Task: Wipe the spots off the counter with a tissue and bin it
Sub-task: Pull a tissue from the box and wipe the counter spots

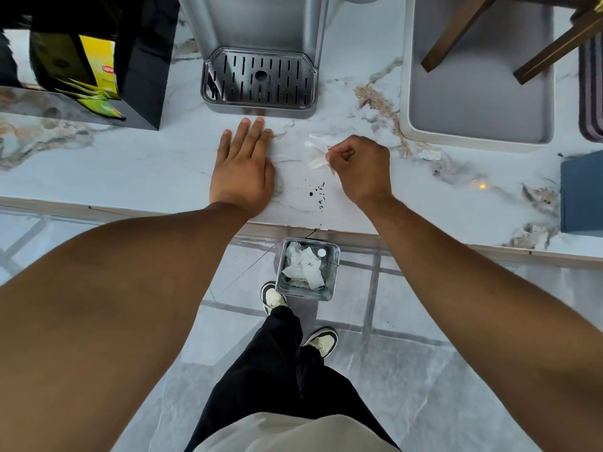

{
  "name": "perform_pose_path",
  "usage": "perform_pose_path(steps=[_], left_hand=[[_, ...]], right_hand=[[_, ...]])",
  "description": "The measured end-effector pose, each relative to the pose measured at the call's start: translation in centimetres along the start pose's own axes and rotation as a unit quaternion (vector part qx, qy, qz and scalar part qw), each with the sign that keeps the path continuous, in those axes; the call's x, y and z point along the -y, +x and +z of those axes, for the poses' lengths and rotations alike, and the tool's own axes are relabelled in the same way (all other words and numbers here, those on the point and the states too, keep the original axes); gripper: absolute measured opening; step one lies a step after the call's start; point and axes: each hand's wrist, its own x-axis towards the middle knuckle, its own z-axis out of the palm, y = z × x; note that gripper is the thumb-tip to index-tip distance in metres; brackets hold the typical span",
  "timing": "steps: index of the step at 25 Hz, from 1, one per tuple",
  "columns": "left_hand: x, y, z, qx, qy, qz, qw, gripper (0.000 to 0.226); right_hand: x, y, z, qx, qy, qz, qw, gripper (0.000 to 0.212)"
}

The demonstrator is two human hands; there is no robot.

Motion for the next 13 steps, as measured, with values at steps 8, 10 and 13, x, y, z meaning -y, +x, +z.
perform_pose_path(steps=[8, 10, 13], left_hand=[[0.1, 0.0, 0.0, 0.006, 0.002, 0.002, 1.000, 0.060], [0.1, 0.0, 0.0, 0.007, 0.002, 0.002, 1.000, 0.060], [0.2, -0.1, 0.1, 0.004, 0.006, 0.003, 1.000, 0.059]], right_hand=[[-1.5, -9.2, 0.2, -0.016, -0.035, 0.010, 0.999, 0.011], [-2.4, -11.8, -0.2, 0.008, -0.038, -0.005, 0.999, 0.014], [-3.8, -14.9, -1.1, 0.100, -0.064, -0.019, 0.993, 0.013]])
